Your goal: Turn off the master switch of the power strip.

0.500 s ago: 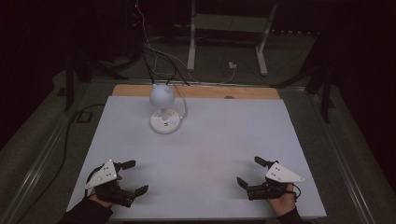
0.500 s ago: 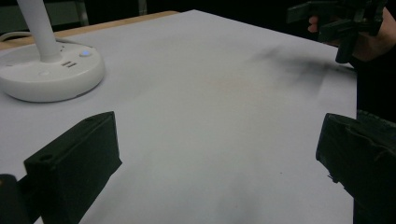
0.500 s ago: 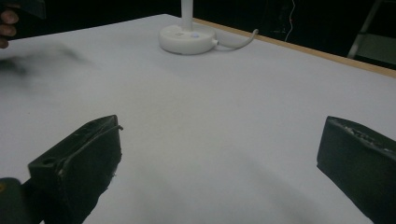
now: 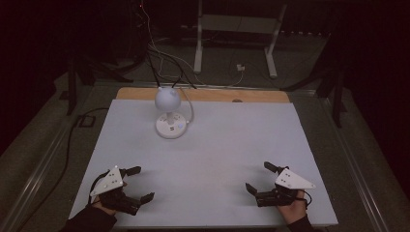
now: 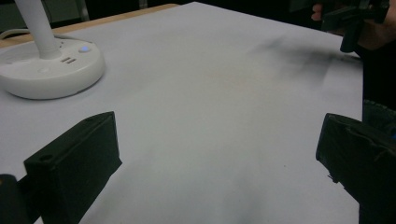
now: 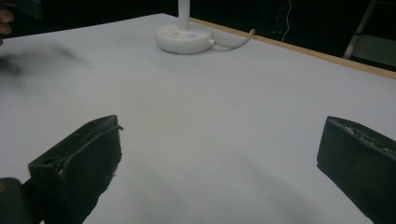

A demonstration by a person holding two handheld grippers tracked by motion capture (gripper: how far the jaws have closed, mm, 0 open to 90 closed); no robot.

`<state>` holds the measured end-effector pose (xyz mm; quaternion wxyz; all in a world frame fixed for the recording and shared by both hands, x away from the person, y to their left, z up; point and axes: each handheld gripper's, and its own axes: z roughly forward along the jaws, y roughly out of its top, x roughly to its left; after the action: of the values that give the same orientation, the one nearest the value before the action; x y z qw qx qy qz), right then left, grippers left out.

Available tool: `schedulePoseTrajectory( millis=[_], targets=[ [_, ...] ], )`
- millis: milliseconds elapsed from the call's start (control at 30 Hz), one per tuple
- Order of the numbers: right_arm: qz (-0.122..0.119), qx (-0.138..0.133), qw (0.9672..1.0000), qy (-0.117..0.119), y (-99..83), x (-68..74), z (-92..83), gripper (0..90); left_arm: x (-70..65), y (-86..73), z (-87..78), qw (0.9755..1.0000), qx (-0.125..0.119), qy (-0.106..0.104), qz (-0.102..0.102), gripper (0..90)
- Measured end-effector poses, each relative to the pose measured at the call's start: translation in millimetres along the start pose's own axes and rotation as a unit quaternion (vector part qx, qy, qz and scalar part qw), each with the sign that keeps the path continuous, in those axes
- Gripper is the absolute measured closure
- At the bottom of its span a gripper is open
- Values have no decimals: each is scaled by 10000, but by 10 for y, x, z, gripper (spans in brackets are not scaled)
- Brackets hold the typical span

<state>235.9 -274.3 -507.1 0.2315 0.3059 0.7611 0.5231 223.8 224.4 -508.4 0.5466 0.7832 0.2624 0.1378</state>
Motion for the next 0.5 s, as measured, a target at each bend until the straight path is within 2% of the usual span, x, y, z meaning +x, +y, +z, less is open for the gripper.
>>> schedulePoseTrajectory(
  millis=[367,500],
  targets=[
    [-49,-40,10000,-46,16,8,-9,0,-10,2,8,10000,87,-8,42,1],
    [-42,-56,10000,-47,17,11,-17,0,-36,9,32,9995,281,-110,65,1]
  ],
)
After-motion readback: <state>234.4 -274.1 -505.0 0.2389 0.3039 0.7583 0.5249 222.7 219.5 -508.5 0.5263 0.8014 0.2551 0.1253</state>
